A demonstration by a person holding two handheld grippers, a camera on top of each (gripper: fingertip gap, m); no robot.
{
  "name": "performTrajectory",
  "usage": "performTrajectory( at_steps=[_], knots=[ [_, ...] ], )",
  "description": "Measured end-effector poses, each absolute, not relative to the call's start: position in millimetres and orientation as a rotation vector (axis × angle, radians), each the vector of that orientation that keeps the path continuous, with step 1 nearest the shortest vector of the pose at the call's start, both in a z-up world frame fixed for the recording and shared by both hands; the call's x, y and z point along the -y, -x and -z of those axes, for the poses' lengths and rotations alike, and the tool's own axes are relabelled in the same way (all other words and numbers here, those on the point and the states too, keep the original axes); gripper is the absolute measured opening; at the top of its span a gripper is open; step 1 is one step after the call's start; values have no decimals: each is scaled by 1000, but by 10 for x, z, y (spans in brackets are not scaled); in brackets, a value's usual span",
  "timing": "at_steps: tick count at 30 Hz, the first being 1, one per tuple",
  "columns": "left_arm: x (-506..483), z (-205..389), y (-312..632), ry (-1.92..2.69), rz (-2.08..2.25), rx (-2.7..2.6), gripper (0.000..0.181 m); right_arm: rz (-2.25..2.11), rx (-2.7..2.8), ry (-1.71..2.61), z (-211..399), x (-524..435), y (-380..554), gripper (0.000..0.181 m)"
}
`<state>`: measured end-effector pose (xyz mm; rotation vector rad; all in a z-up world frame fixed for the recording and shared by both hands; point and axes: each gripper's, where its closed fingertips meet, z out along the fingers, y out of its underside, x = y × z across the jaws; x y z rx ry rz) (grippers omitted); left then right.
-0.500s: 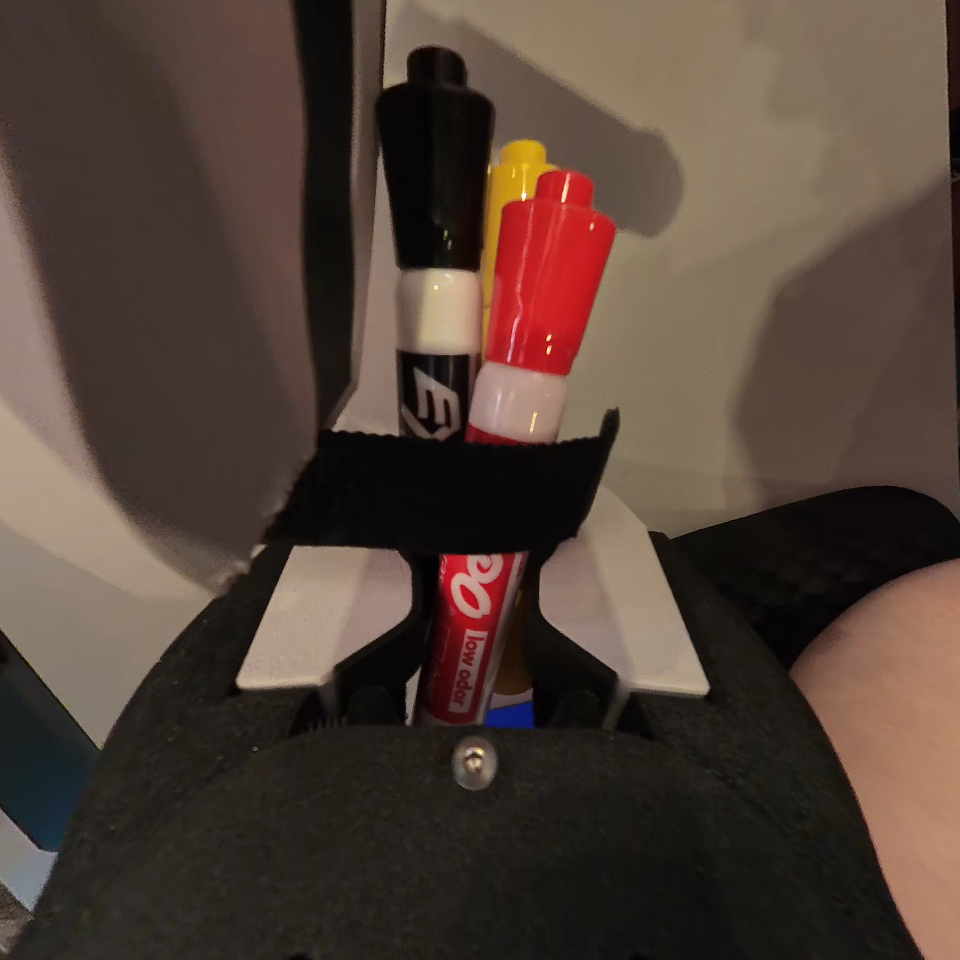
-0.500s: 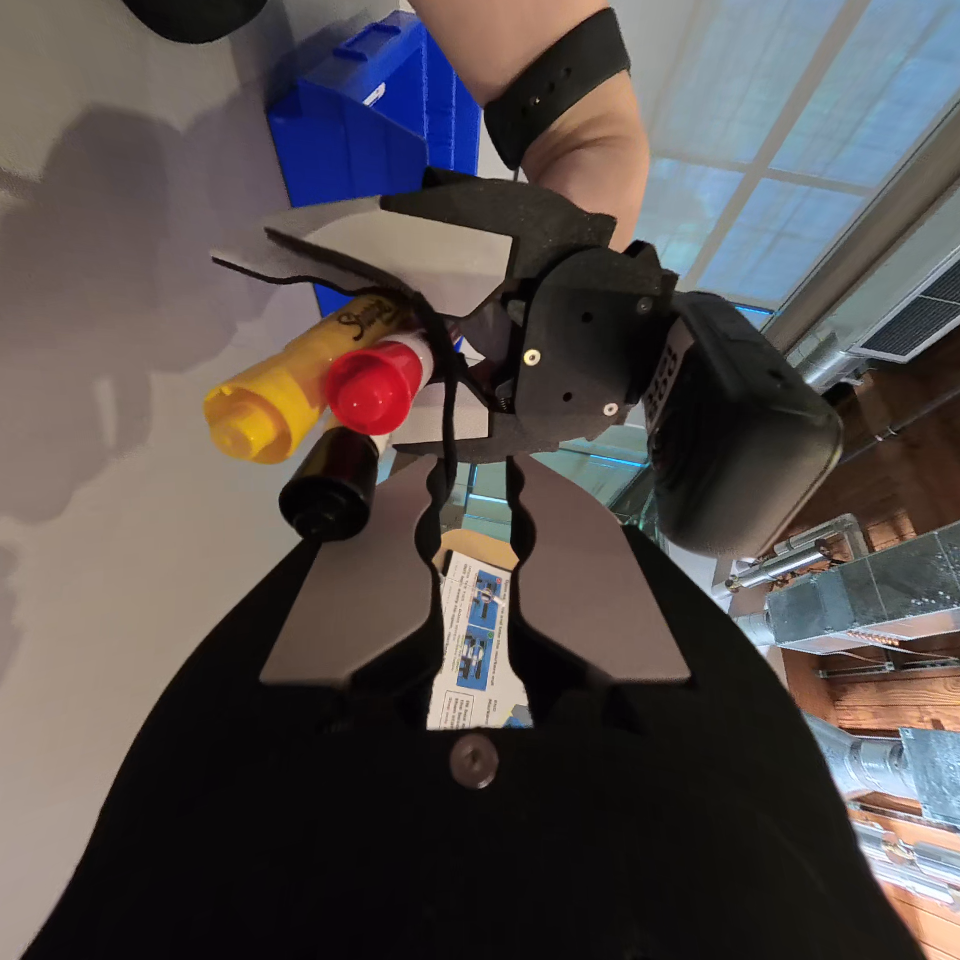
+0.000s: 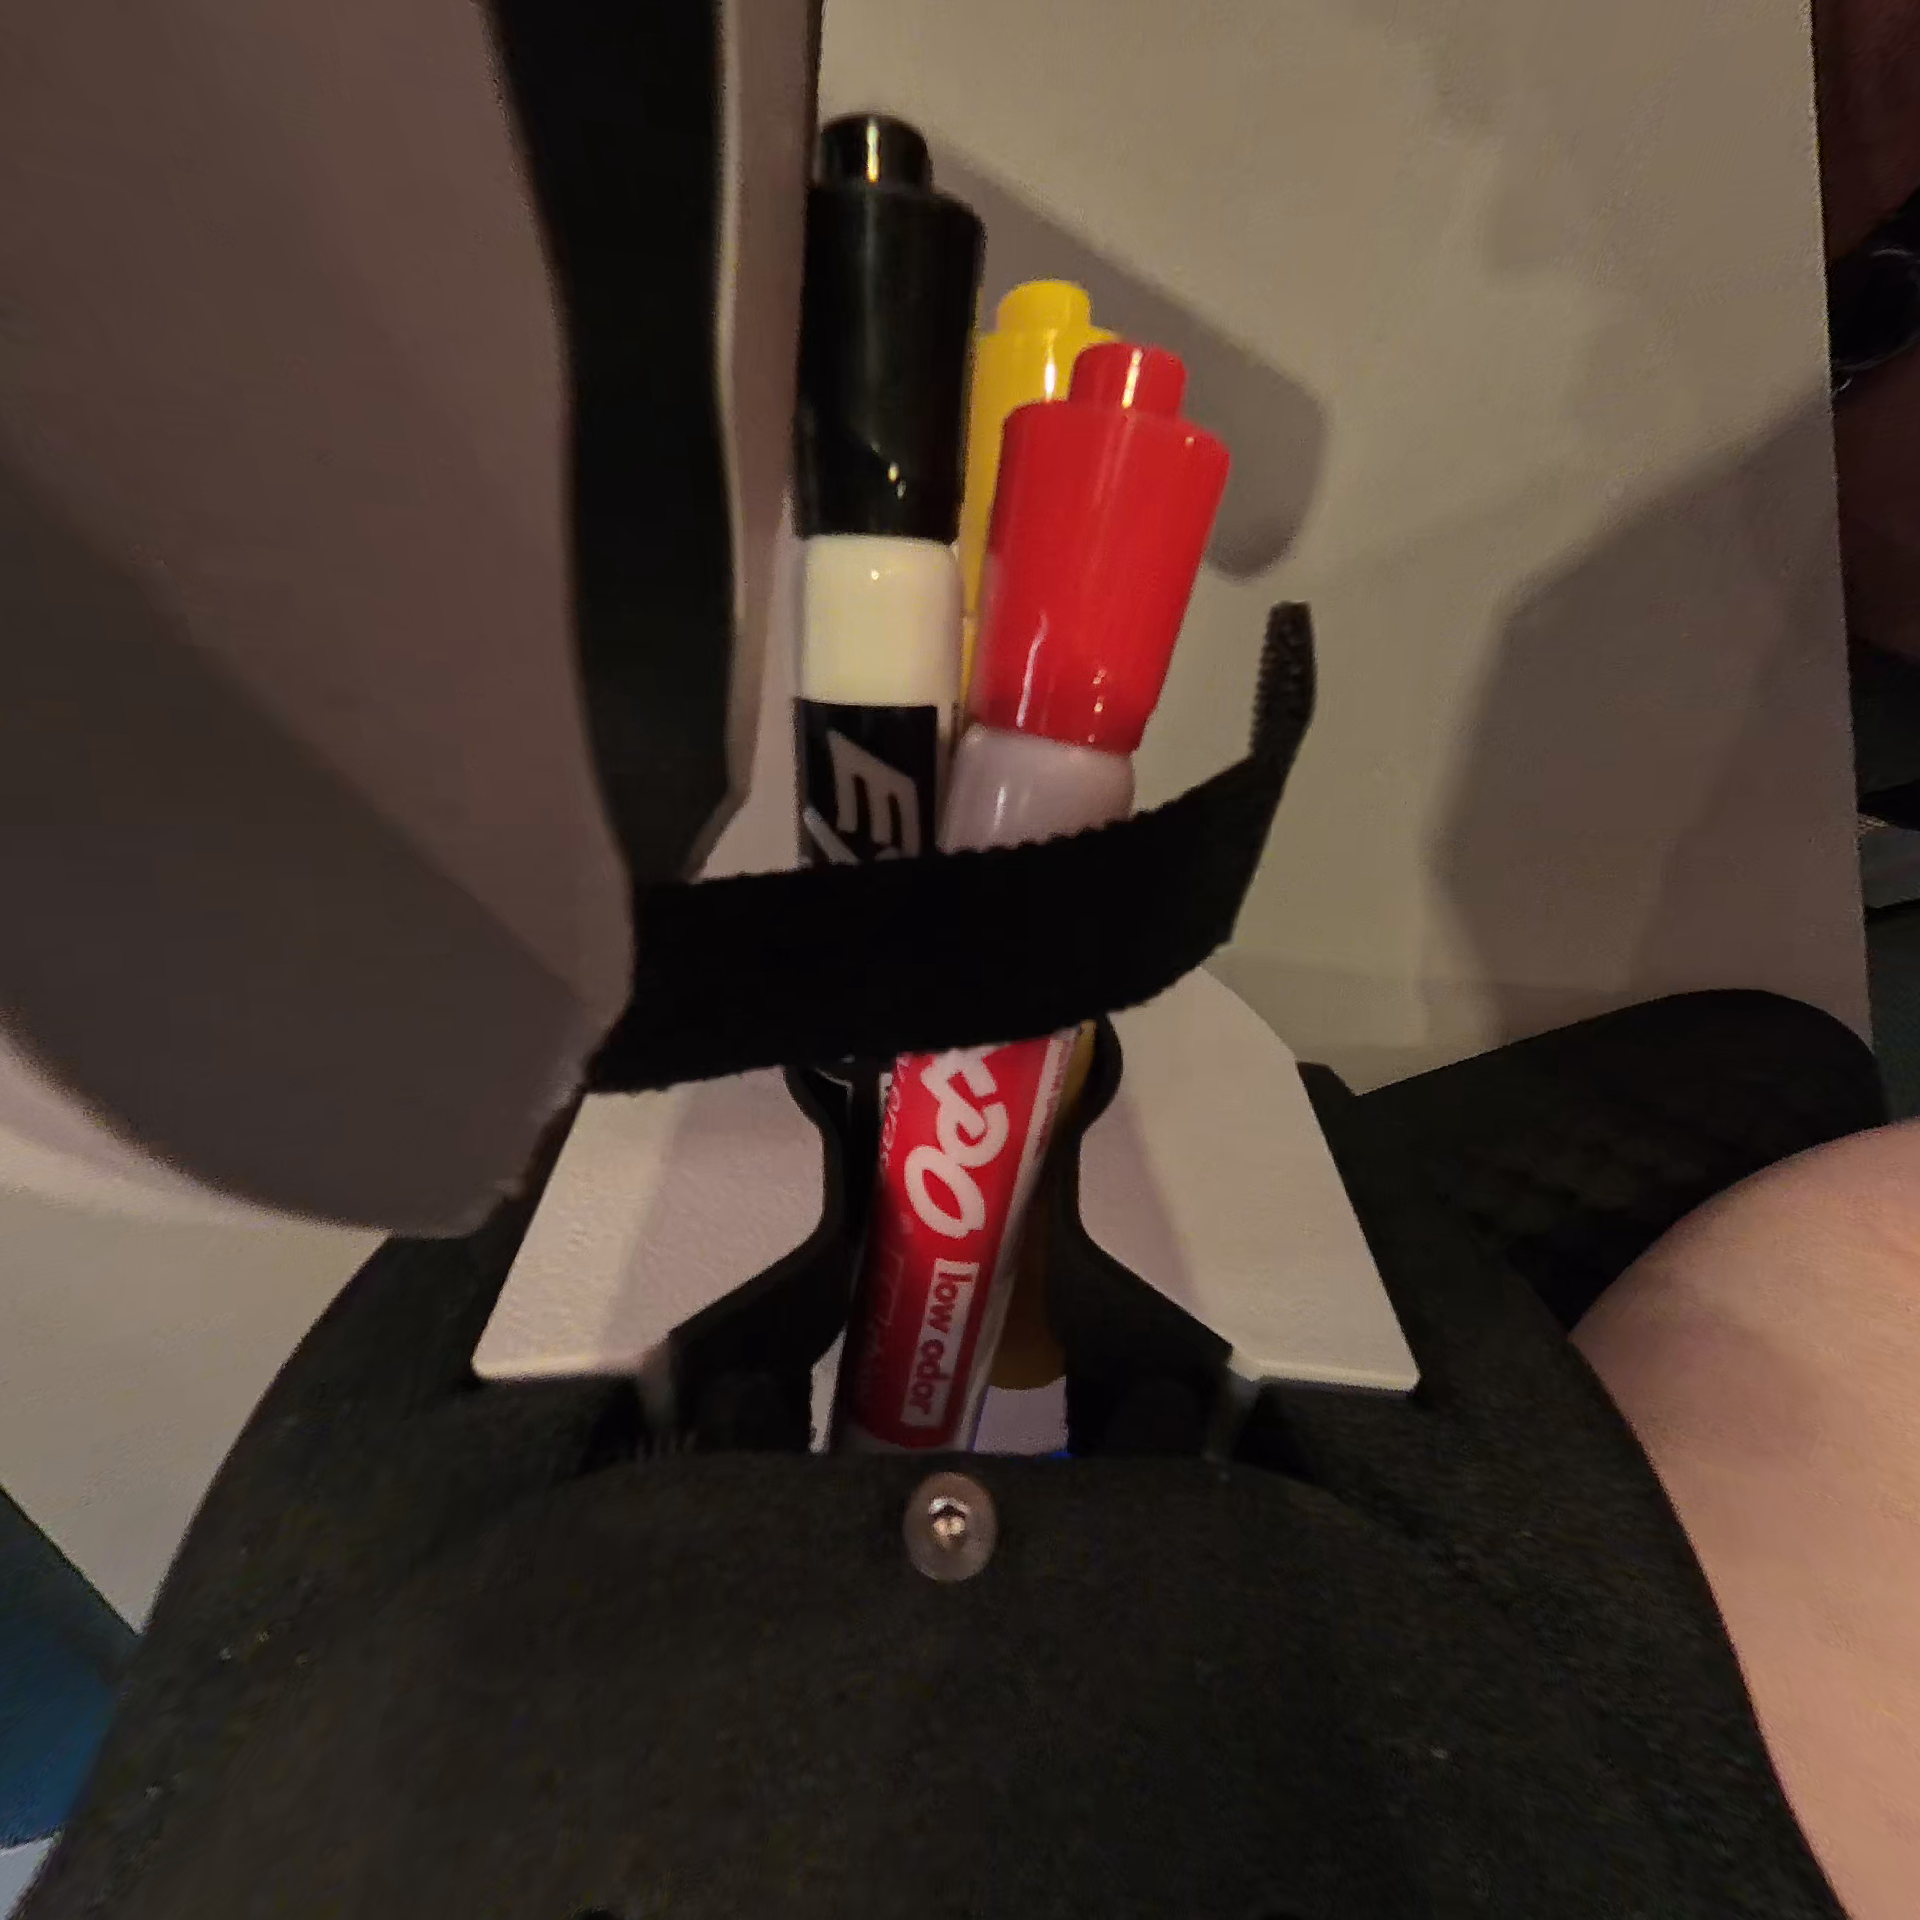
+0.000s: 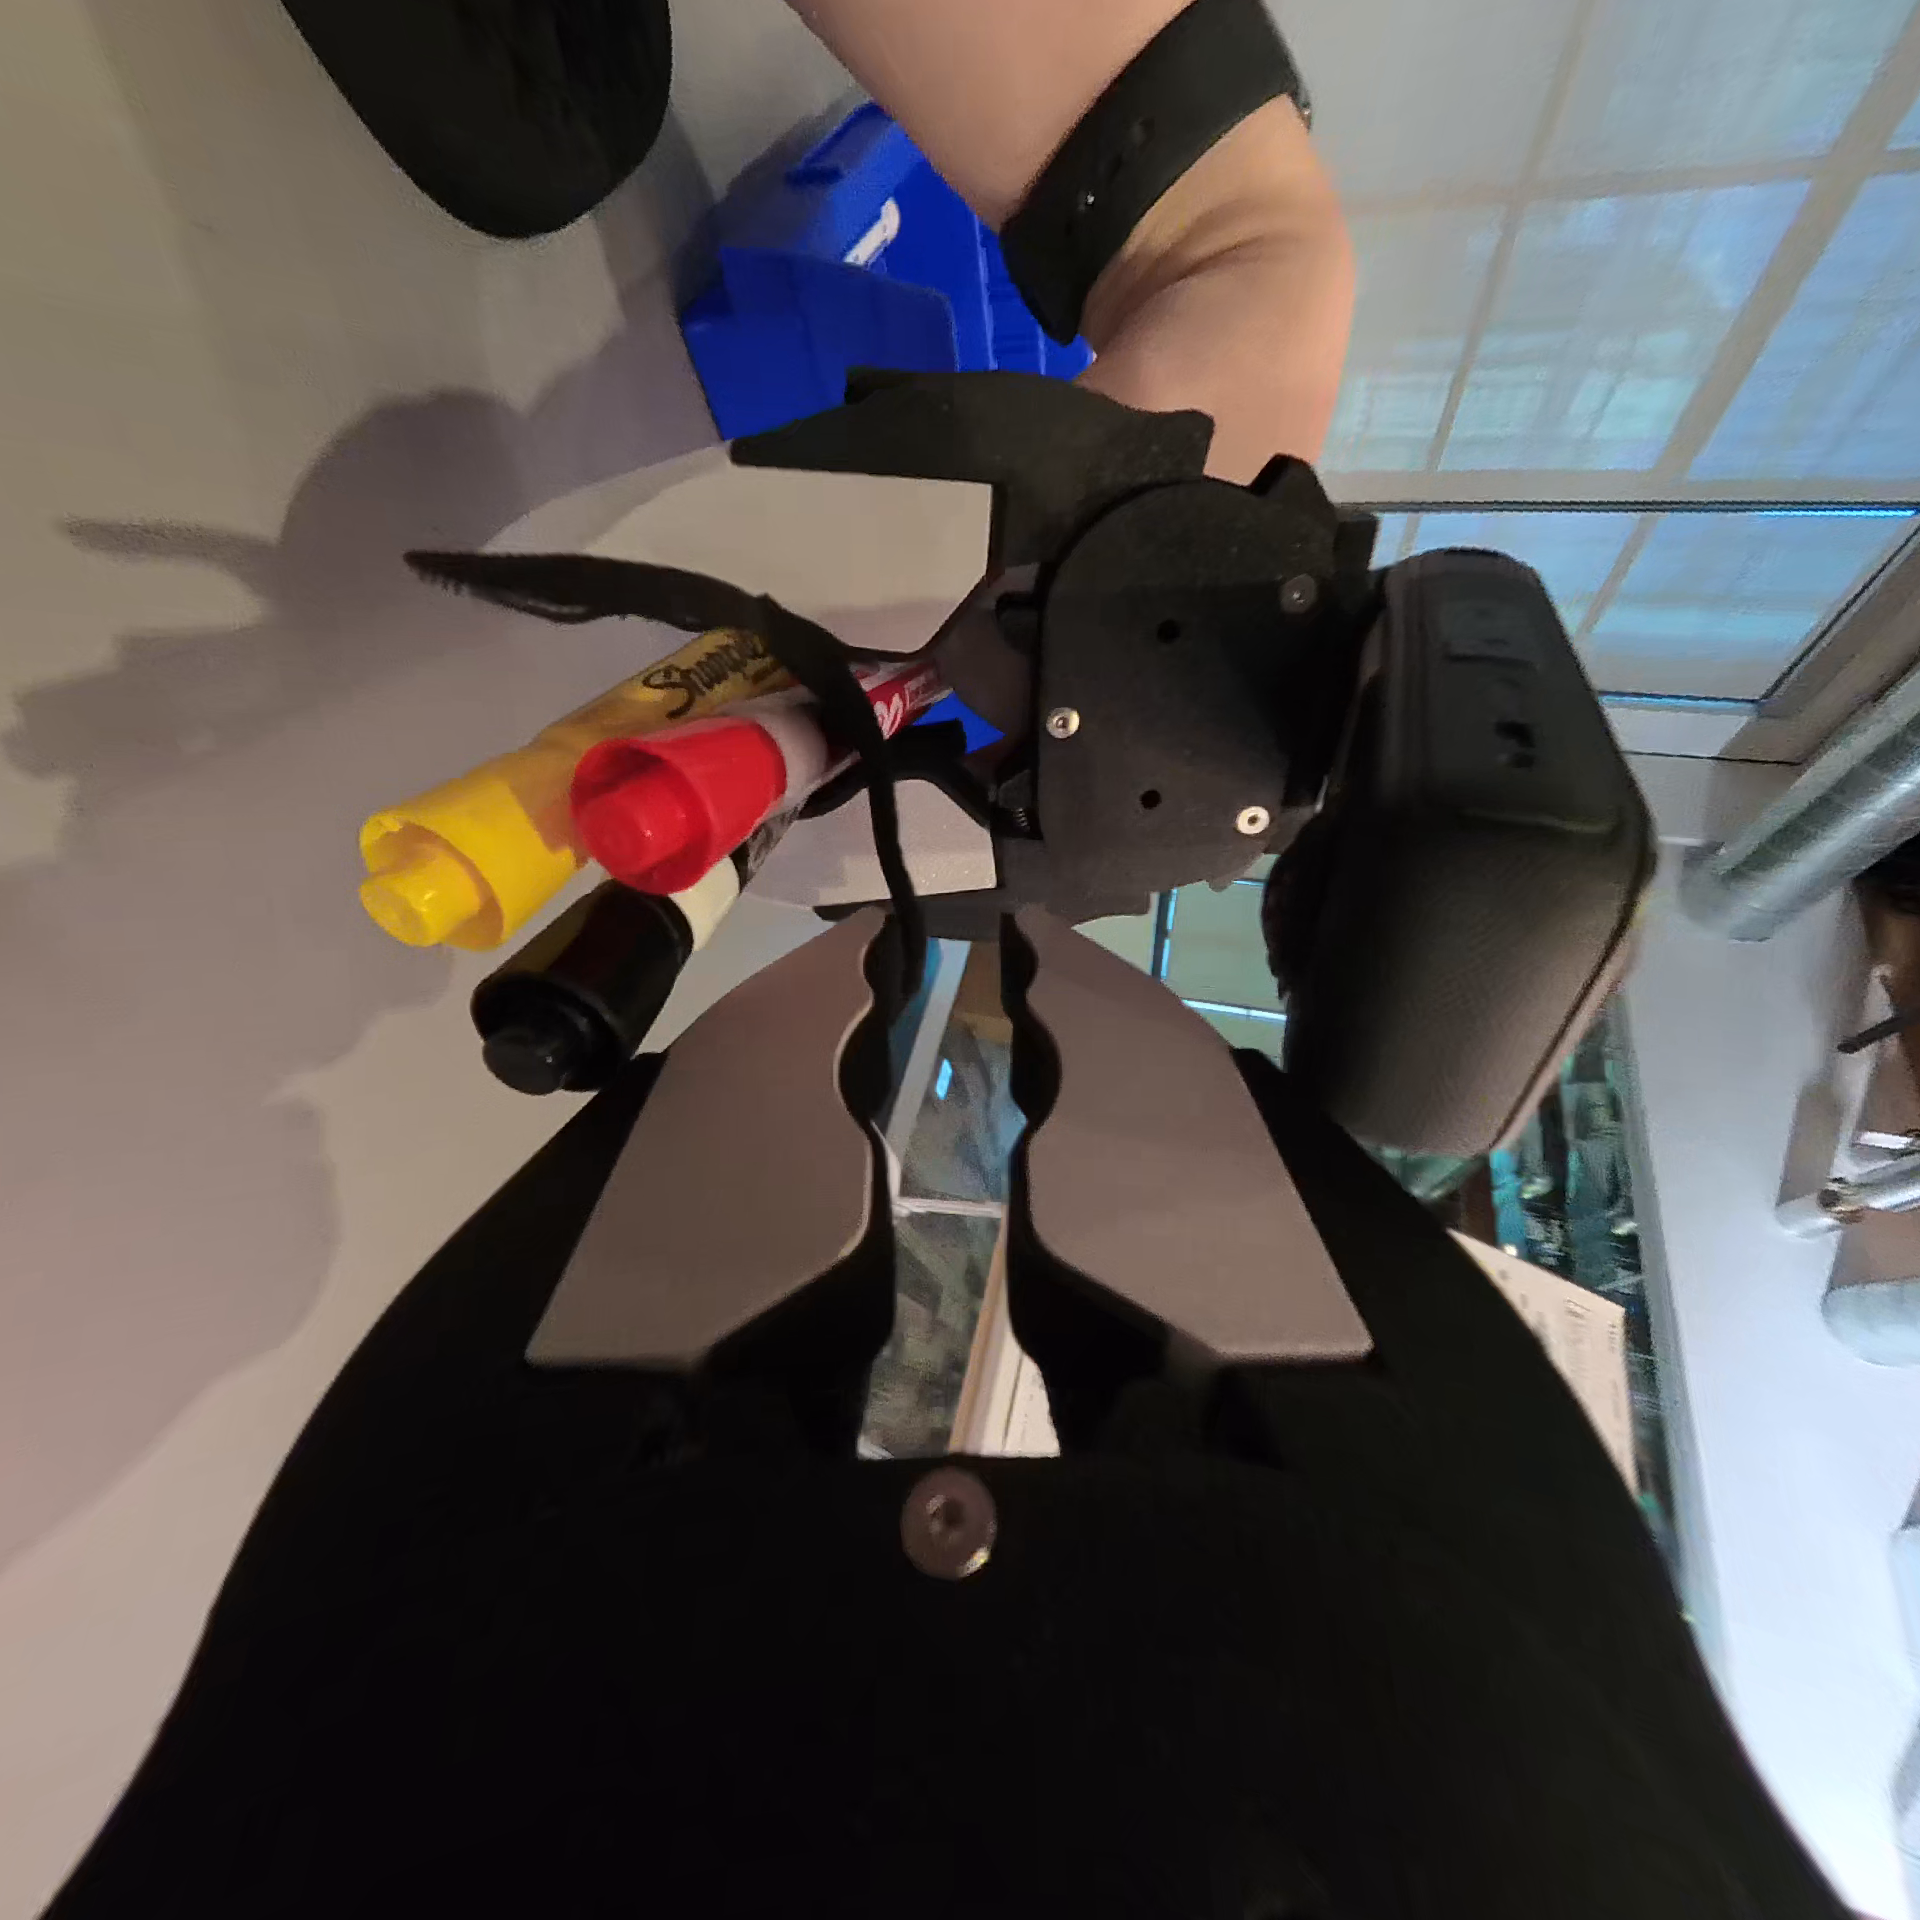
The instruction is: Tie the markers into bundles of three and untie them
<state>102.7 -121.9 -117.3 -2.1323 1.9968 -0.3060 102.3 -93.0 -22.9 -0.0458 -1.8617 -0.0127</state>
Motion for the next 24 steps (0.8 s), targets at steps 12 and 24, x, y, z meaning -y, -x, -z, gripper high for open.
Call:
performTrajectory(
  at_steps=[12, 24],
  knots=[
    [1122, 1229, -1255, 2015, 460, -1978, 42, -43, 2020, 279, 353, 750, -1108, 21],
    [983, 1258, -1423, 1962, 490, -1922, 42, -144, 2104, 392, 373, 718, -1239, 21]
  ],
)
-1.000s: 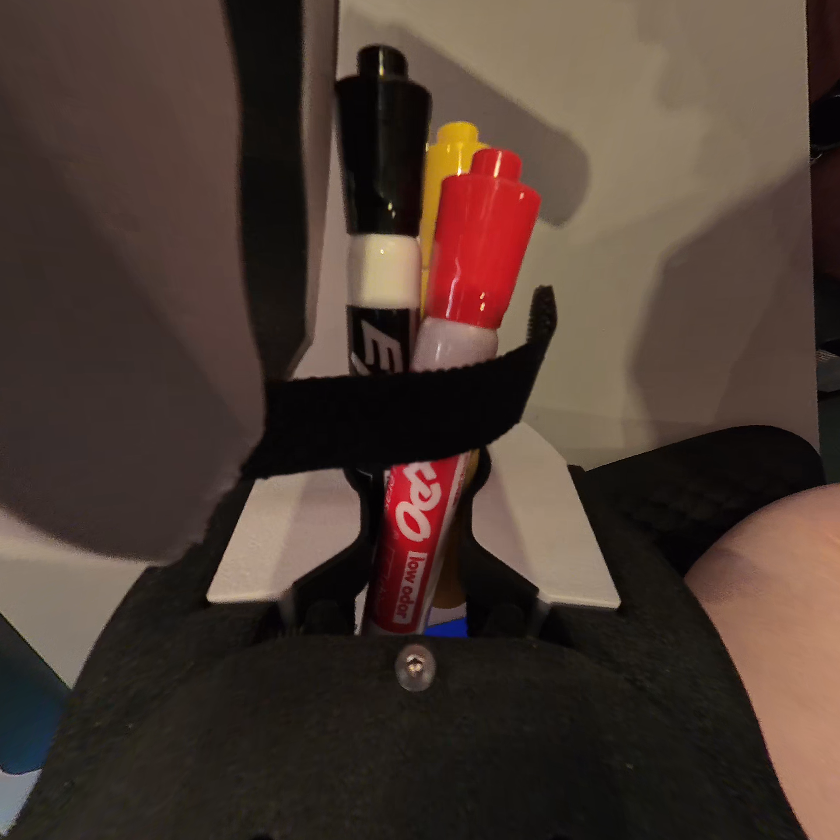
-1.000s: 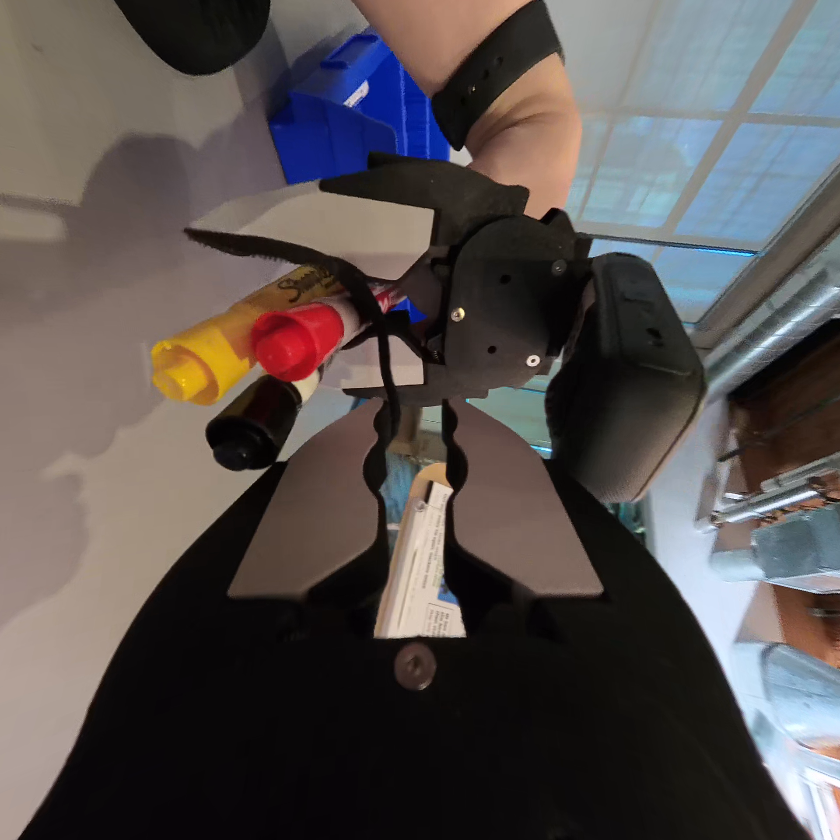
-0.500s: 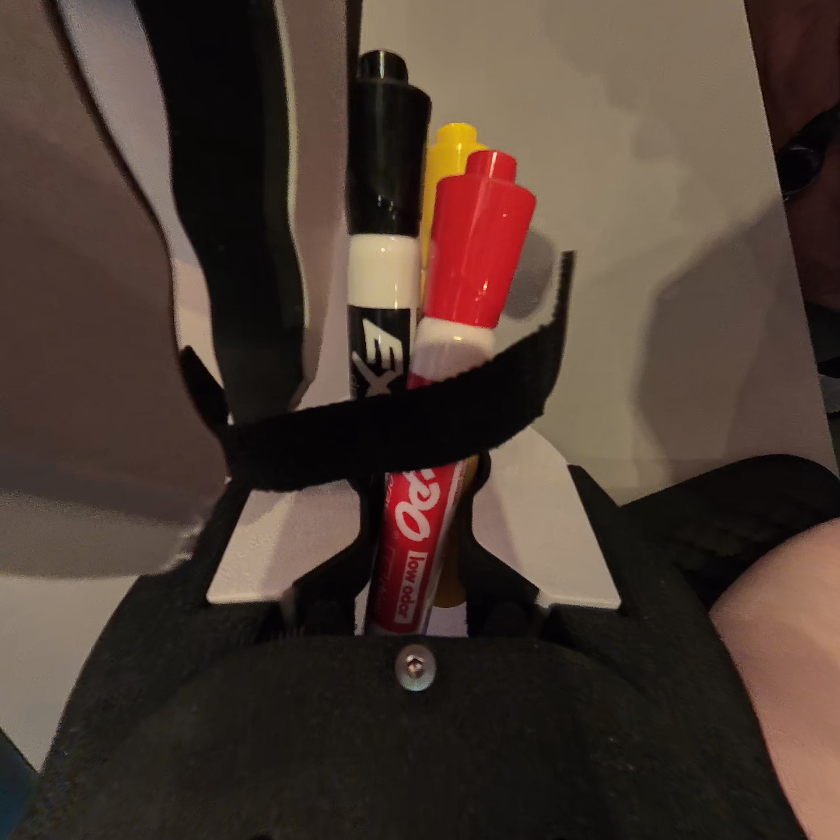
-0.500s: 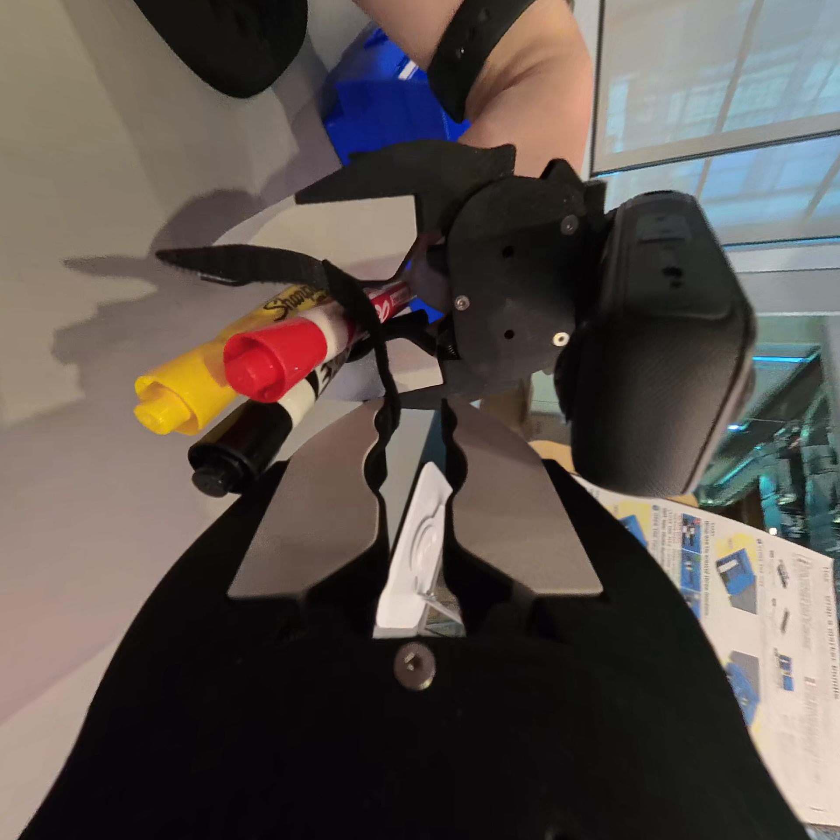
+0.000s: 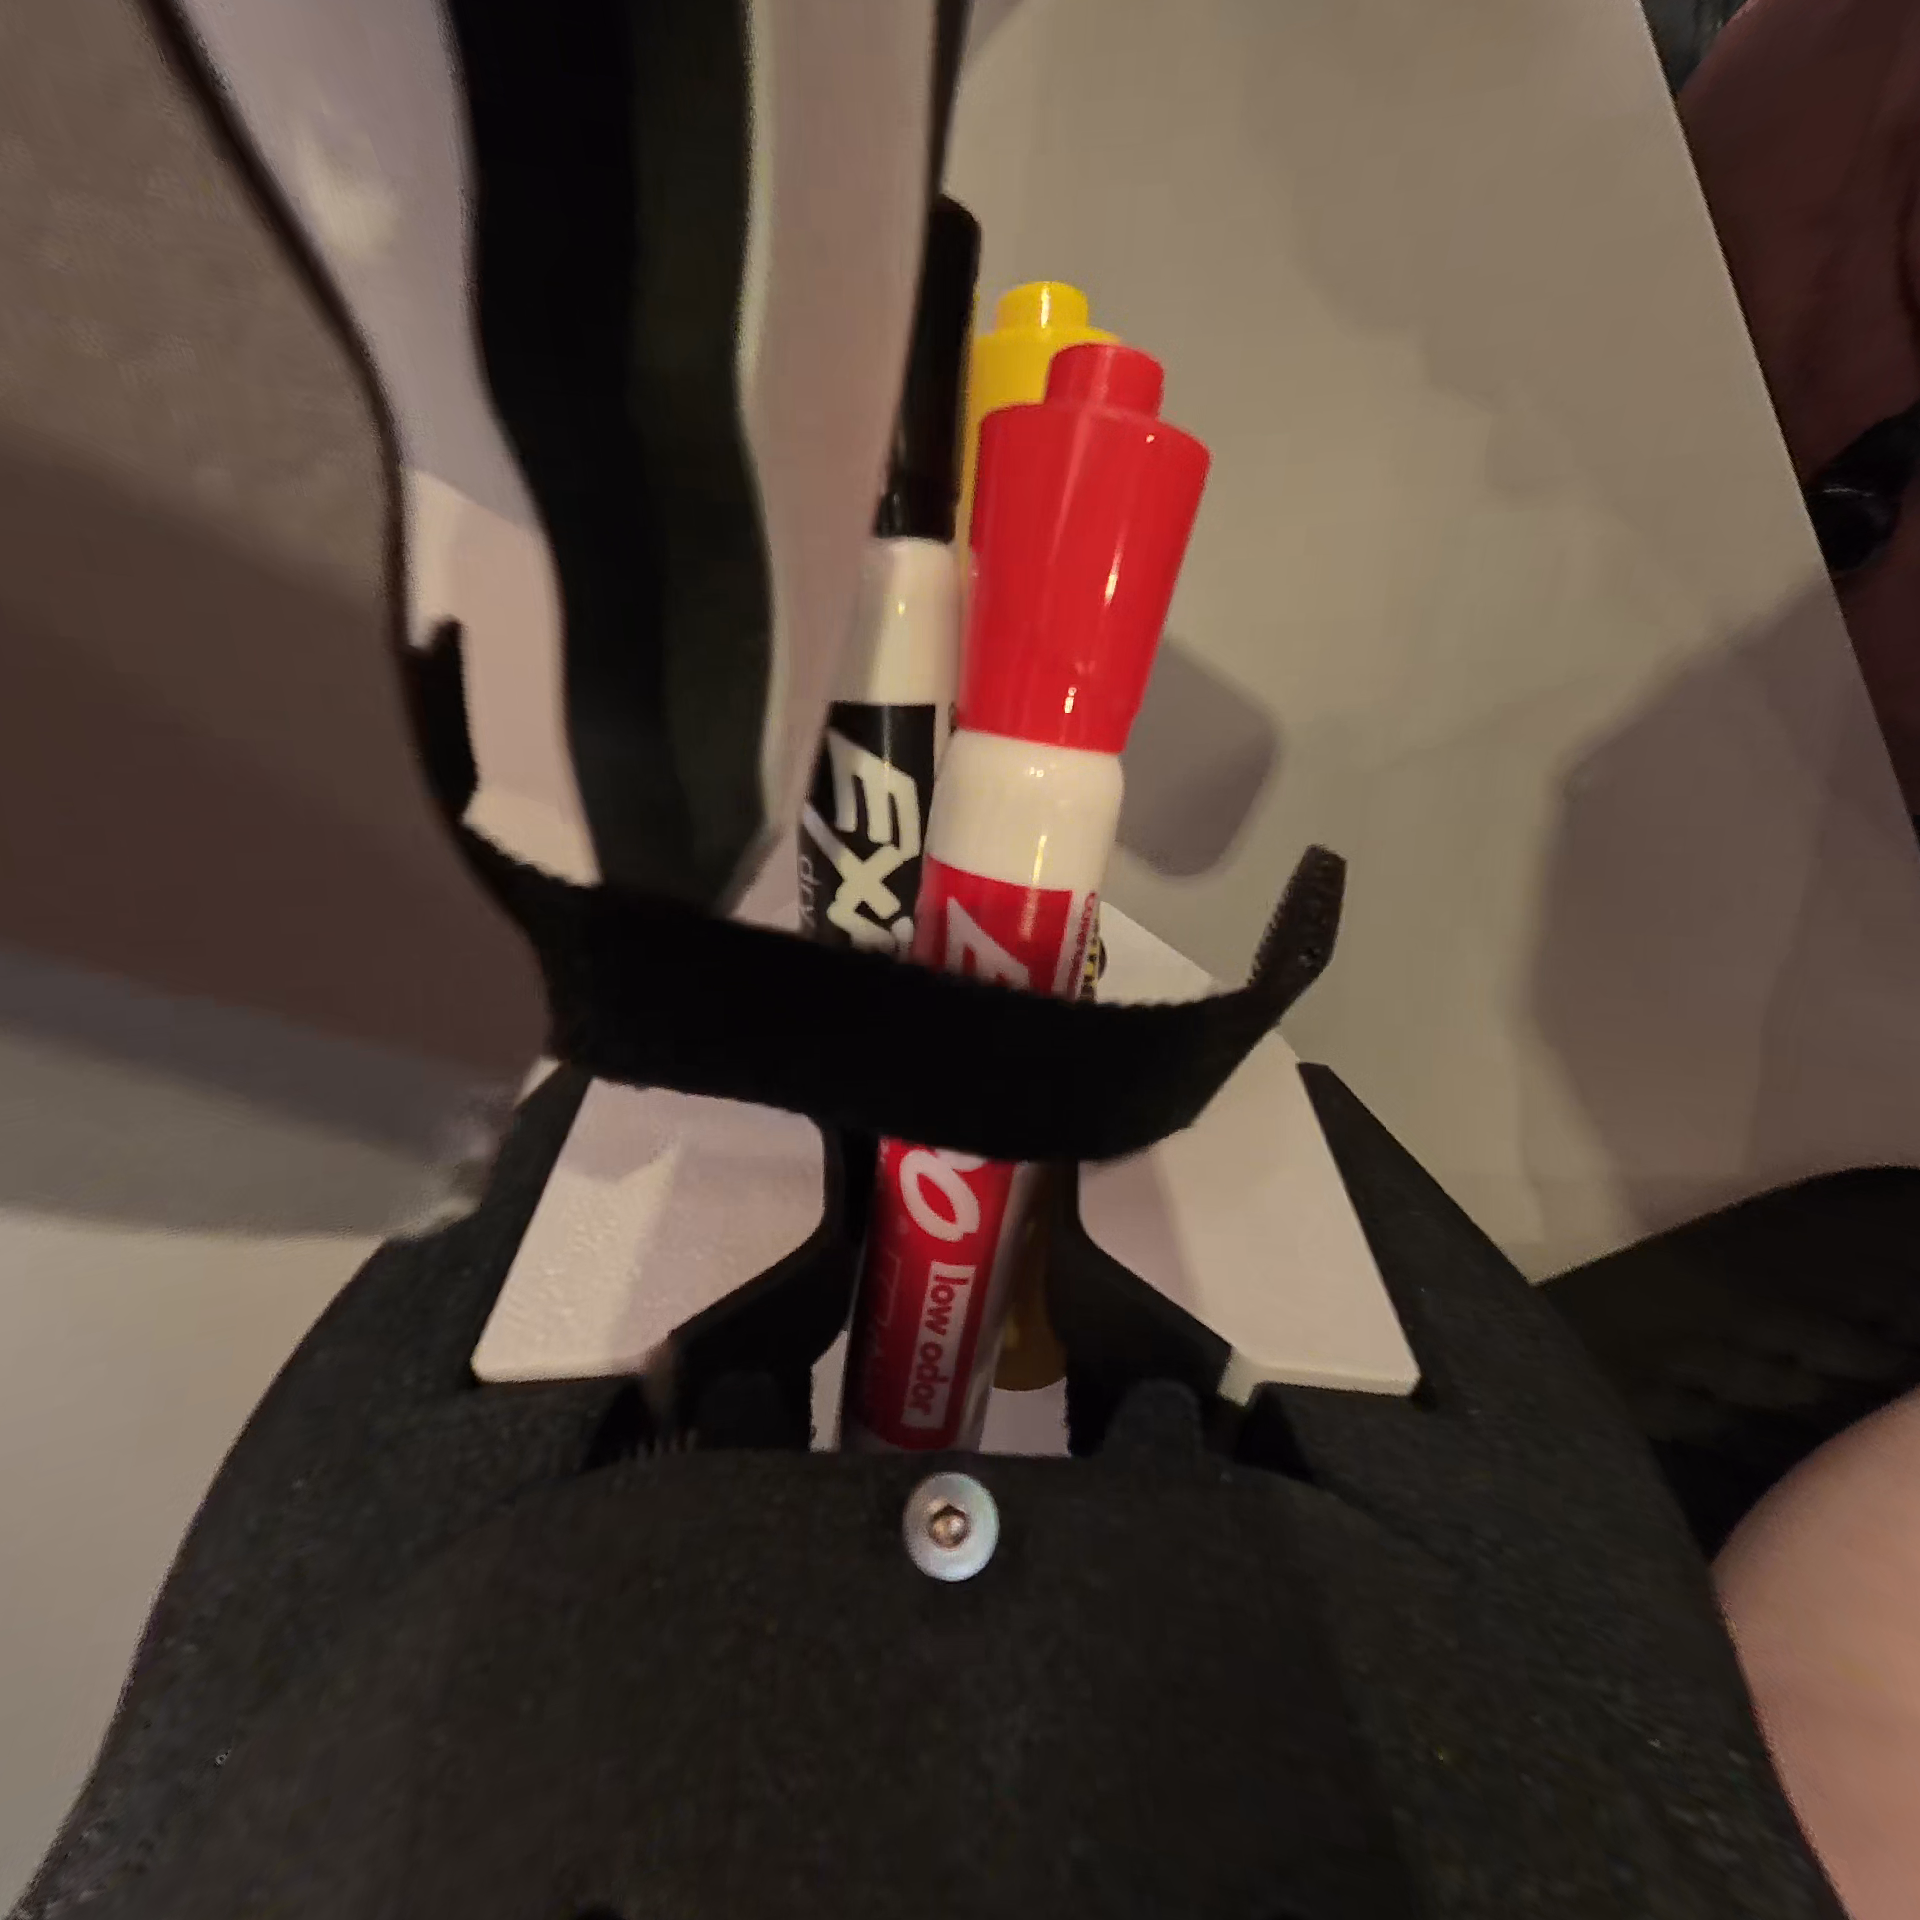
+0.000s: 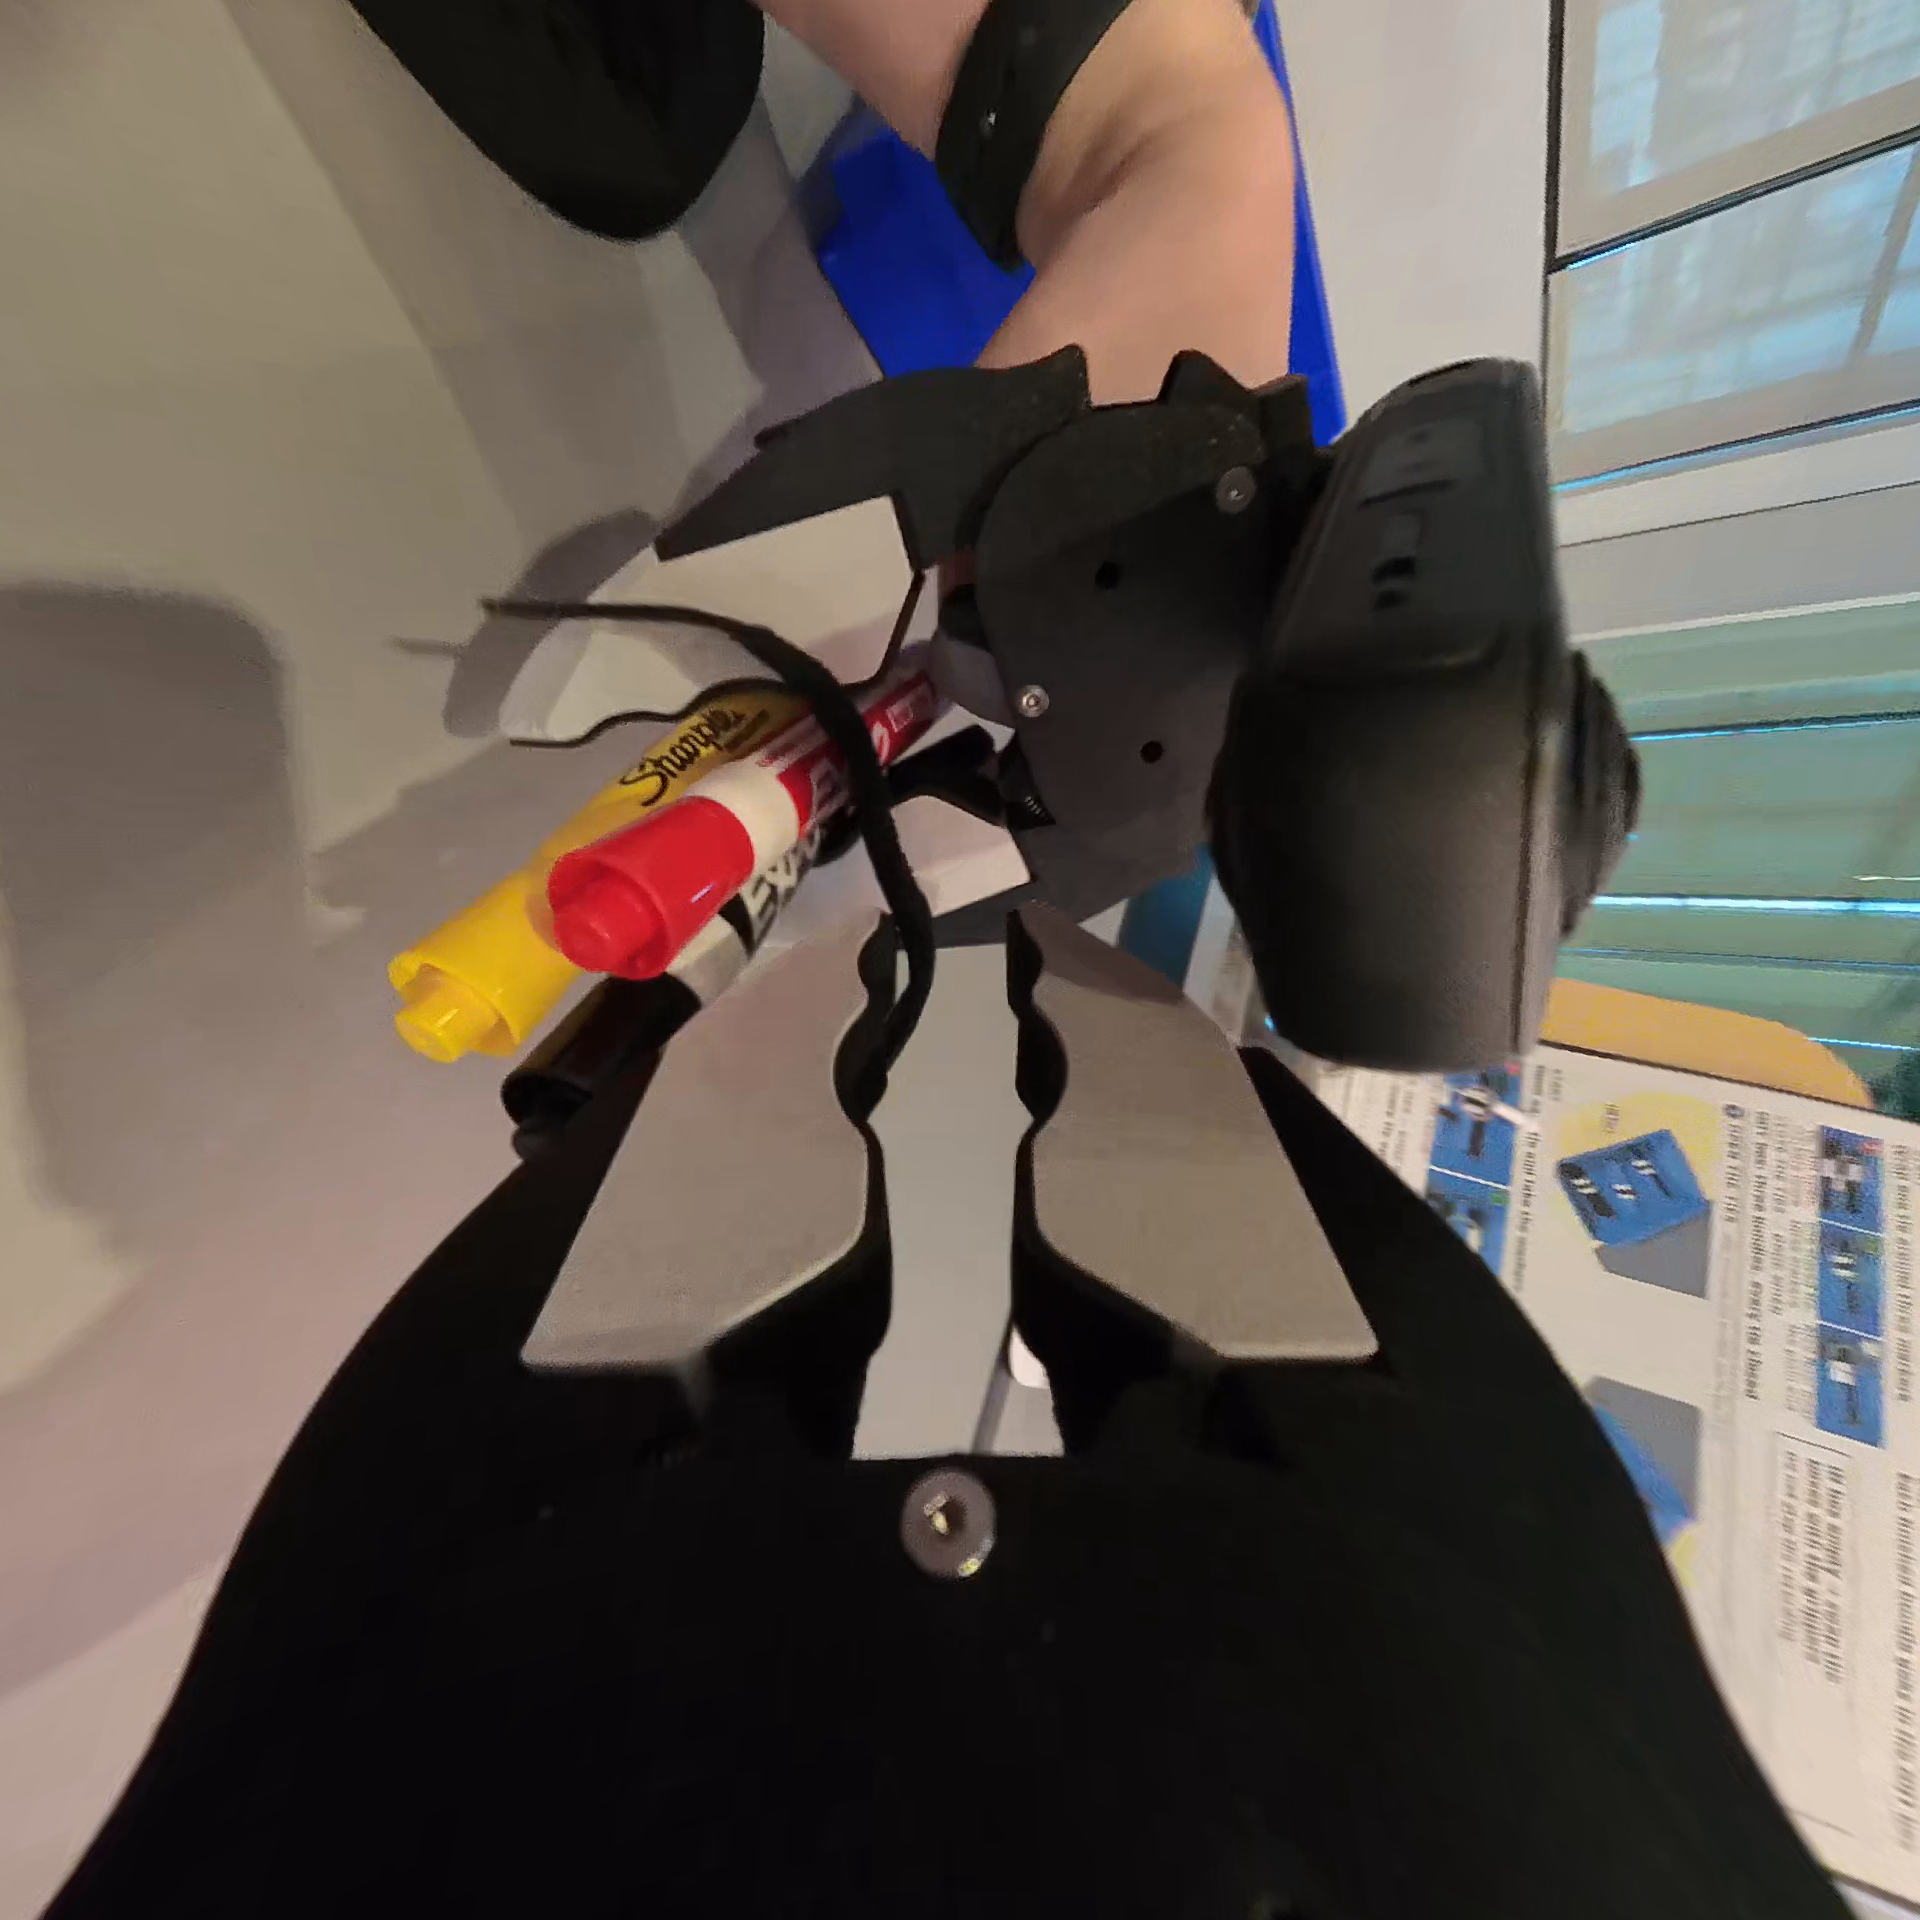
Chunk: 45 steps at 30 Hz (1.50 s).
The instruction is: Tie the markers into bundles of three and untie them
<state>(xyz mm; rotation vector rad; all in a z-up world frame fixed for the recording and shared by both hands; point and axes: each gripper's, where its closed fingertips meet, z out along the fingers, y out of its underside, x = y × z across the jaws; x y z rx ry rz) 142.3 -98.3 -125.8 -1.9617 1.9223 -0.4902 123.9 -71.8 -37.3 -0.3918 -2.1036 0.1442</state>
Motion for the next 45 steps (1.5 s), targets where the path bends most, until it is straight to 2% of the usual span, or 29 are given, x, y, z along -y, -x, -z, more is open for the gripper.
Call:
performTrajectory(
  at_steps=[29, 38, 45],
  knots=[
    [1036, 1245, -1618, 1918, 610, -1916, 42, -697, 2240, 634, 465, 821, -1448, 21],
    [1027, 1248, -1637, 1899, 579, -1928, 43, -776, 2221, 646, 443, 793, -1457, 19],
    [933, 1333, -1307, 2067, 444, -1887, 43, -941, 2081, 777, 340, 452, -1554, 18]
  ],
)
